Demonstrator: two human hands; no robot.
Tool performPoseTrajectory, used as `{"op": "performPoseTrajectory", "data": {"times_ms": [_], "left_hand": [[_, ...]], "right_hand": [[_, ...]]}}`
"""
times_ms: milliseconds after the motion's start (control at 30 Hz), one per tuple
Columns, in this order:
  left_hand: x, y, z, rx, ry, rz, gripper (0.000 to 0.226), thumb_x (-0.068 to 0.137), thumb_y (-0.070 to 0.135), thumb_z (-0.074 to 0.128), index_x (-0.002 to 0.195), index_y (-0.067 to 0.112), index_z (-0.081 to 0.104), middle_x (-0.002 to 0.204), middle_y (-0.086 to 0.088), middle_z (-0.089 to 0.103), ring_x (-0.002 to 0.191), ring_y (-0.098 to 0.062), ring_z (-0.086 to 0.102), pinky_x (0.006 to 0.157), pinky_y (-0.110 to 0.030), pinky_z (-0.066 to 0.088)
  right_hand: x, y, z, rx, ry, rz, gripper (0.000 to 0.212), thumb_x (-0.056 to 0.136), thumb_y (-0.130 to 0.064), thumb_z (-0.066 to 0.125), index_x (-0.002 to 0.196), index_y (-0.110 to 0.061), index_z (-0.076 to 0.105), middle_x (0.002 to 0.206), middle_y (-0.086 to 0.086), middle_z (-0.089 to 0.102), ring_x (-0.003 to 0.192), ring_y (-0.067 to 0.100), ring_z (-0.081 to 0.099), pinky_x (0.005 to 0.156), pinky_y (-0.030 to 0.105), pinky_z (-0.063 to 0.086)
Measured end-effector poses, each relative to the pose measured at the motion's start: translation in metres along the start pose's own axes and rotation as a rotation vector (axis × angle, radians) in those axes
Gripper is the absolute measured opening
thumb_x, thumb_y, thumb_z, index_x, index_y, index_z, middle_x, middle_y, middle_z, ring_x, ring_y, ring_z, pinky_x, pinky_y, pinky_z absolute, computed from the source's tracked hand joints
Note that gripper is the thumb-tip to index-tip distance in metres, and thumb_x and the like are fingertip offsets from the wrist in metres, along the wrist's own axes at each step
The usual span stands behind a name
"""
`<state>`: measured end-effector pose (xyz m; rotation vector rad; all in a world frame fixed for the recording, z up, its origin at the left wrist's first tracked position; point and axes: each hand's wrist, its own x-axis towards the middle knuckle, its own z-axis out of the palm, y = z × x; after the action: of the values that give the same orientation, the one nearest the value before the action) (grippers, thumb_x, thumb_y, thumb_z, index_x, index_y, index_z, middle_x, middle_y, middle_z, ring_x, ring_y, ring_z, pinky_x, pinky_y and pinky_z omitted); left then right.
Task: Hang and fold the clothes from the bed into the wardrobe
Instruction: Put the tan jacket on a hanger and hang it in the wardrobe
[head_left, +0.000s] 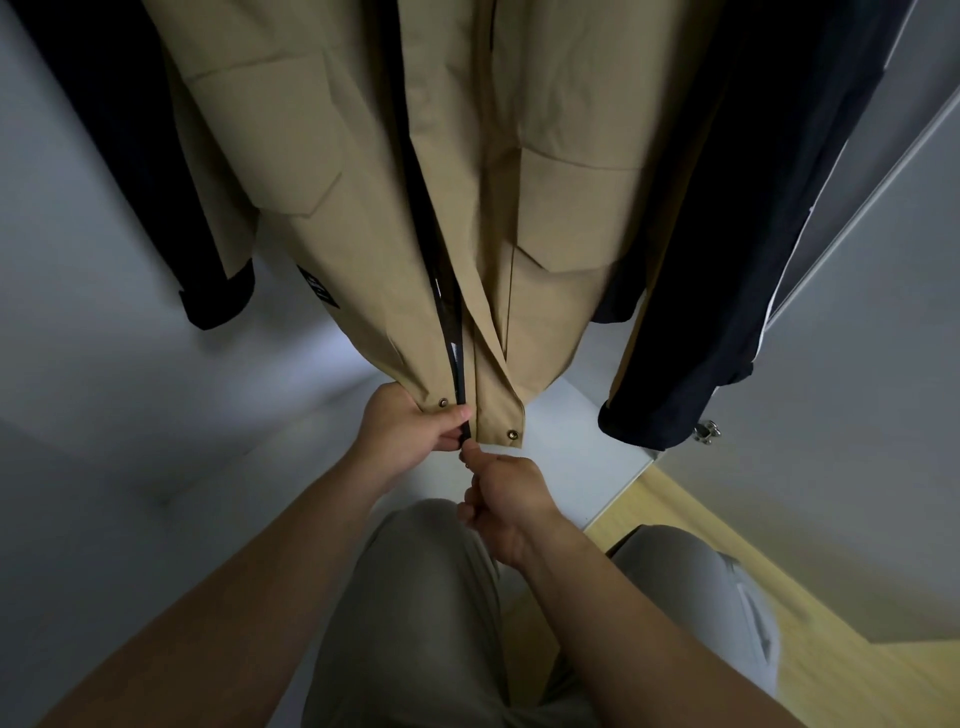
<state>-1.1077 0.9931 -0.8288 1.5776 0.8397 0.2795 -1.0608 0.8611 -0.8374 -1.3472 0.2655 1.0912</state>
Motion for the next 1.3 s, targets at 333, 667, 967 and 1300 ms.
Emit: {"op": "performPoseTrajectory", "data": {"times_ms": [333, 667, 967, 1300], "left_hand": [[-0.007, 0.006, 0.003, -0.062, -0.043, 0.008, 0.027, 0.093, 0.023, 0.073, 0.108, 0.001, 0.072, 0.093, -0.014, 0.078, 0.086, -0.031, 0.077, 0.087, -0.053, 0.060], [-0.019, -0.003, -0.012, -0.109, -0.002, 0.015, 0.026, 0.090, 0.025, 0.074, 0.106, 0.005, 0.076, 0.096, -0.013, 0.078, 0.090, -0.030, 0.075, 0.095, -0.053, 0.057], [-0.025, 0.004, -0.006, -0.122, 0.066, 0.106, 0.015, 0.088, 0.014, 0.077, 0.096, 0.001, 0.074, 0.085, -0.012, 0.077, 0.085, -0.029, 0.076, 0.089, -0.051, 0.060], [-0.026, -0.002, 0.002, -0.088, 0.162, 0.135, 0.022, 0.083, 0.019, 0.082, 0.095, 0.002, 0.076, 0.081, -0.007, 0.078, 0.079, -0.024, 0.077, 0.088, -0.053, 0.060]], "right_hand": [[0.002, 0.004, 0.000, 0.058, 0.044, 0.010, 0.021, 0.098, -0.019, 0.067, 0.113, -0.005, 0.065, 0.060, 0.002, 0.041, 0.051, 0.014, 0.039, 0.050, 0.029, 0.040], [-0.015, -0.008, -0.003, 0.142, 0.031, 0.027, 0.020, 0.097, -0.018, 0.068, 0.108, -0.002, 0.067, 0.053, -0.001, 0.035, 0.045, 0.013, 0.035, 0.046, 0.028, 0.037], [-0.026, -0.015, 0.005, 0.156, 0.014, 0.048, 0.018, 0.098, -0.017, 0.066, 0.105, 0.000, 0.066, 0.063, 0.001, 0.035, 0.048, 0.012, 0.033, 0.046, 0.028, 0.036], [-0.025, -0.017, 0.009, 0.164, 0.022, 0.042, 0.016, 0.099, -0.014, 0.064, 0.106, 0.000, 0.067, 0.067, 0.002, 0.038, 0.045, 0.012, 0.032, 0.043, 0.027, 0.035]]}}
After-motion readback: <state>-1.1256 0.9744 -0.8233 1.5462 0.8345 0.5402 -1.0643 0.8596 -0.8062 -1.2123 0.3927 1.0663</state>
